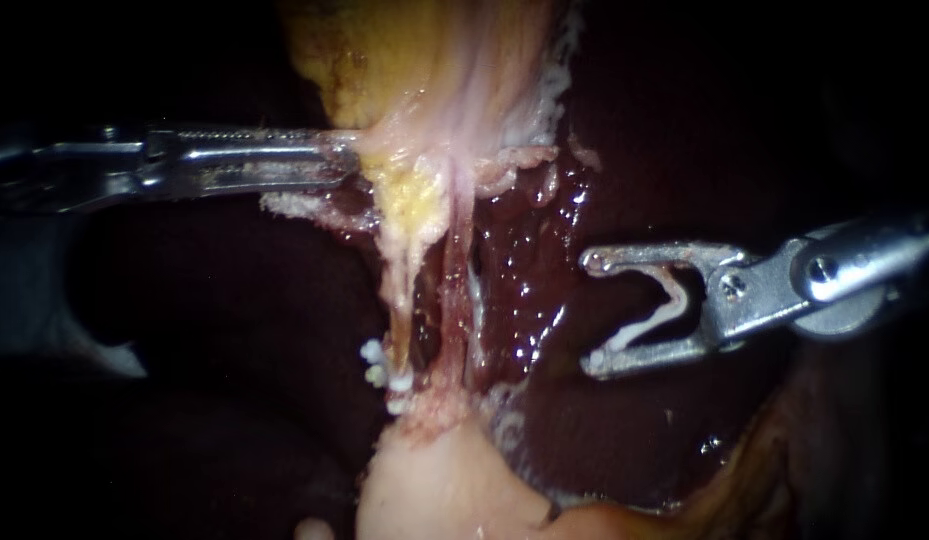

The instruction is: Clipping third clip left tube

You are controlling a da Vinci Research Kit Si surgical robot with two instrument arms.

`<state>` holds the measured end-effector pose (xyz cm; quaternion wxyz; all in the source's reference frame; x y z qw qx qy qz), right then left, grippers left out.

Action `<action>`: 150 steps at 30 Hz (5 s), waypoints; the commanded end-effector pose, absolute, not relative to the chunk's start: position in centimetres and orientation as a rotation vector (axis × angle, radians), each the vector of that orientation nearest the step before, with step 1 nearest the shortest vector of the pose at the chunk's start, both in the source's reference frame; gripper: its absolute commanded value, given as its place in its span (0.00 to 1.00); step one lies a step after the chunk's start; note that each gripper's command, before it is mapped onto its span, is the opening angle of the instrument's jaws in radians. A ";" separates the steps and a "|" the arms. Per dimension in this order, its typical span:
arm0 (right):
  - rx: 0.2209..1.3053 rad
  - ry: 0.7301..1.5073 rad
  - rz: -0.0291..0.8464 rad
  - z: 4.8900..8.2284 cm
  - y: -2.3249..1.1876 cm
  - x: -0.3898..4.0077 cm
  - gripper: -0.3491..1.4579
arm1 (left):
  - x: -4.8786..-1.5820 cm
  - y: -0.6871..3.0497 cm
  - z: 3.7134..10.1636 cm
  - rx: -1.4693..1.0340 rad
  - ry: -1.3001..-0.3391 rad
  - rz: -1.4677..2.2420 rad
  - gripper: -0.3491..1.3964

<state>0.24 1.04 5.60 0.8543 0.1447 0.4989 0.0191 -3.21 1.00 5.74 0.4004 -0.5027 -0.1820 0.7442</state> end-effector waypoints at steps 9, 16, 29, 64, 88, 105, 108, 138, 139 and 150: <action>0.307 1.051 0.039 5.60 1.04 0.24 0.47 | -2.76 1.40 5.18 -1.272 -0.462 1.837 0.00; 0.307 1.051 0.039 5.60 1.04 0.24 0.47 | -2.51 1.46 4.98 -1.278 -0.438 1.830 0.00; 0.335 1.123 0.042 5.53 0.94 0.58 0.47 | -2.55 1.44 4.99 -1.277 -0.433 1.830 0.00; 0.487 1.213 0.227 6.20 0.99 1.72 0.46 | -2.58 1.41 4.97 -1.276 -0.423 1.833 0.00; 0.632 1.366 0.187 6.41 0.93 2.44 0.44 | -2.58 1.41 4.97 -1.276 -0.423 1.833 0.00; 0.647 1.452 0.249 6.06 1.03 2.68 0.45 | -2.60 1.42 4.97 -1.275 -0.422 1.832 0.00; 0.653 1.457 0.251 5.94 1.03 2.69 0.45 | -2.60 1.42 4.97 -1.276 -0.422 1.832 0.00; 0.776 1.428 0.508 5.44 1.35 2.63 0.13 | -2.60 1.41 4.99 -1.276 -0.421 1.833 0.00; 0.790 1.423 0.521 5.44 1.35 2.62 0.07 | -2.60 1.41 4.99 -1.276 -0.421 1.833 0.00; 0.842 1.404 0.573 5.48 1.32 2.59 0.00 | -2.60 1.42 5.00 -1.276 -0.421 1.833 0.00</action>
